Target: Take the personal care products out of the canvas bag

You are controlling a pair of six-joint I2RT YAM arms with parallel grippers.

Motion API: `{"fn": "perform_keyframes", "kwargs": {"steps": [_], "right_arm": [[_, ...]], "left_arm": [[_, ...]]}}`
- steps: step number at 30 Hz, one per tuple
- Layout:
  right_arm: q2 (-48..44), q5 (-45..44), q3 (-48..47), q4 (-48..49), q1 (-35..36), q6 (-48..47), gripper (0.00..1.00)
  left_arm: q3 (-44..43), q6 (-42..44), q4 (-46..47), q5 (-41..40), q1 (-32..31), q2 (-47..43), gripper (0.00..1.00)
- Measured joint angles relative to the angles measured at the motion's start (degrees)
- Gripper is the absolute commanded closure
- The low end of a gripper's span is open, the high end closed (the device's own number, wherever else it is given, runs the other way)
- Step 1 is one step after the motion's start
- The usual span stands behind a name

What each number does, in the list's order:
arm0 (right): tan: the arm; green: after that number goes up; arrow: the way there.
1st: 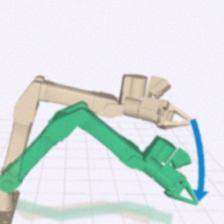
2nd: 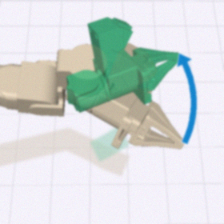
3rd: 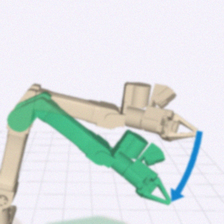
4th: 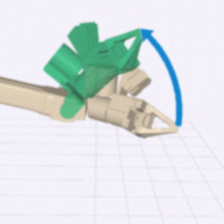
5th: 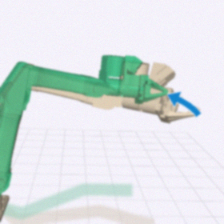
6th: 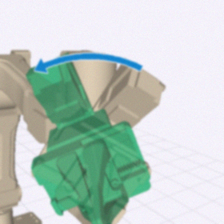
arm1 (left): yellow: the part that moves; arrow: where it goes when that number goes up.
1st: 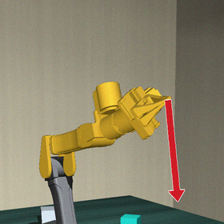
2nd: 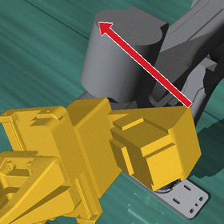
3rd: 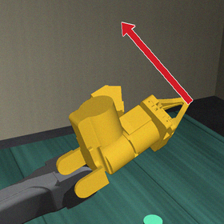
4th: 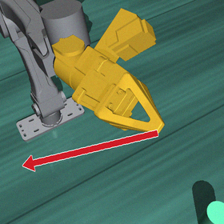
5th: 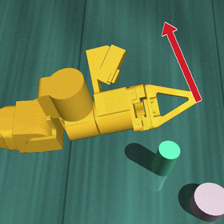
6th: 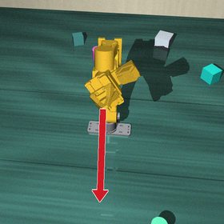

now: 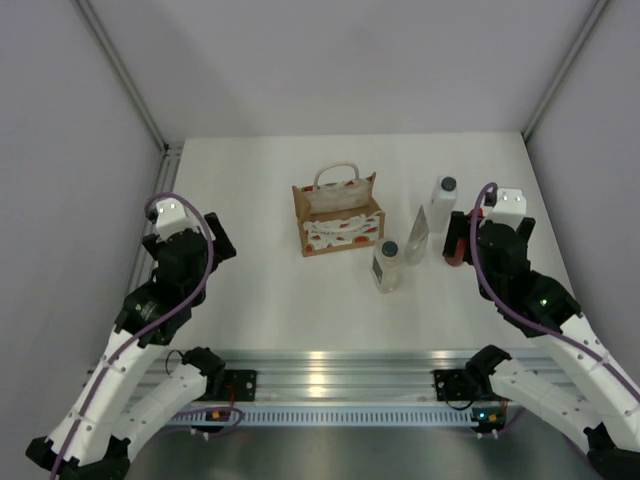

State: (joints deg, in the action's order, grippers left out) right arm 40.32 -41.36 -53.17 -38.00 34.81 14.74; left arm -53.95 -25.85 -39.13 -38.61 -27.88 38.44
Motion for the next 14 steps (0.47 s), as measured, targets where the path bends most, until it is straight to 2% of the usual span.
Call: {"fn": "perform_keyframes", "kwargs": {"steps": [14], "right_arm": [[-0.37,-2.40,0.22,0.11,0.00,1.49,0.01]], "left_arm": [[1.62,0.00,0.07,-0.04,1.75,-0.13,0.01]]}}
